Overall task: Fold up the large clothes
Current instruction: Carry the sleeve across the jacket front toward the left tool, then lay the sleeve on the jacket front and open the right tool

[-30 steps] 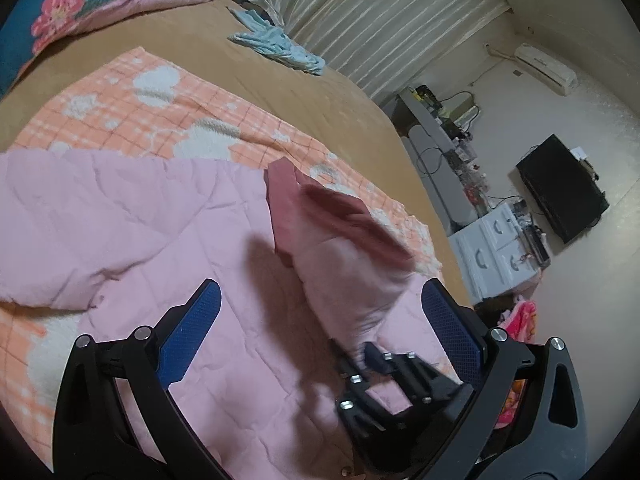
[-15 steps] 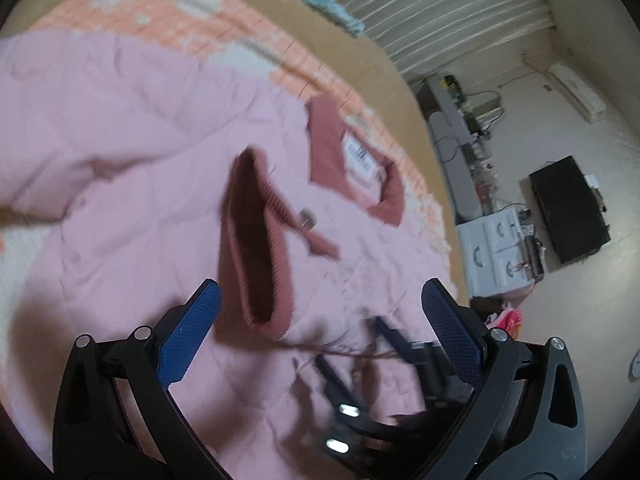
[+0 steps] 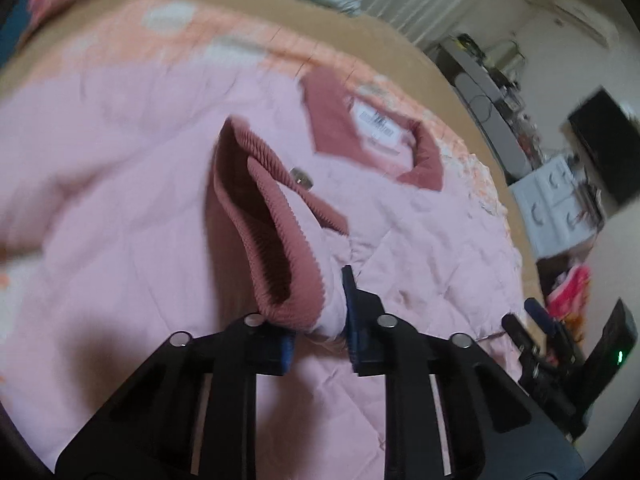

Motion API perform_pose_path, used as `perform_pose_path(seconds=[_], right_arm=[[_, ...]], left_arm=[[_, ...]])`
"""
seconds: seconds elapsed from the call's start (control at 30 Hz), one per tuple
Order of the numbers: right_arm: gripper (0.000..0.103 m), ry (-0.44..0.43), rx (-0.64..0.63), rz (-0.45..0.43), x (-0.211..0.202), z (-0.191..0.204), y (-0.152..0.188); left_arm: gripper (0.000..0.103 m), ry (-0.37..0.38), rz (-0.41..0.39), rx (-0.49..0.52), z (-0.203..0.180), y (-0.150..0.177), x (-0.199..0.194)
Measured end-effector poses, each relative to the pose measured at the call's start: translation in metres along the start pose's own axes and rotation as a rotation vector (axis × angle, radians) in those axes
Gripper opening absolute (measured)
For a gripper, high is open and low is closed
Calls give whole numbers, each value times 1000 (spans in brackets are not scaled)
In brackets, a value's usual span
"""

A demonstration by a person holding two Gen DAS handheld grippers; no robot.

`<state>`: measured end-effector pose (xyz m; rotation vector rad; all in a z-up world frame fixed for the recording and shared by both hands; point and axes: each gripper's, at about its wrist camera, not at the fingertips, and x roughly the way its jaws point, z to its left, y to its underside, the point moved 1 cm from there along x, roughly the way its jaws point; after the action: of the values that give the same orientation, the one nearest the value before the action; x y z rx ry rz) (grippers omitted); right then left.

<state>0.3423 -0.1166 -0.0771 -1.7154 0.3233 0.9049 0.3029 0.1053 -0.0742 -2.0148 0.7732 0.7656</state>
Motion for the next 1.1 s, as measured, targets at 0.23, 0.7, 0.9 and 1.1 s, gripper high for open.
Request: perform_pose_path(seconds=[0.23,0.7,0.9,1.1], right_arm=[[73,13,189,18,3,-59,2],[74,-104,205,100,33,-36,8],[74,-45,207,201,63,-43,21],[74,-28,226,199,70,-44,26]], left_arm=[[10,-49,-117,126,-13,-29,-35],[15,-124,6,76,38,7,15],[27,-124,17,76,37,7,17],[44,-161,18,113,33,9,10]])
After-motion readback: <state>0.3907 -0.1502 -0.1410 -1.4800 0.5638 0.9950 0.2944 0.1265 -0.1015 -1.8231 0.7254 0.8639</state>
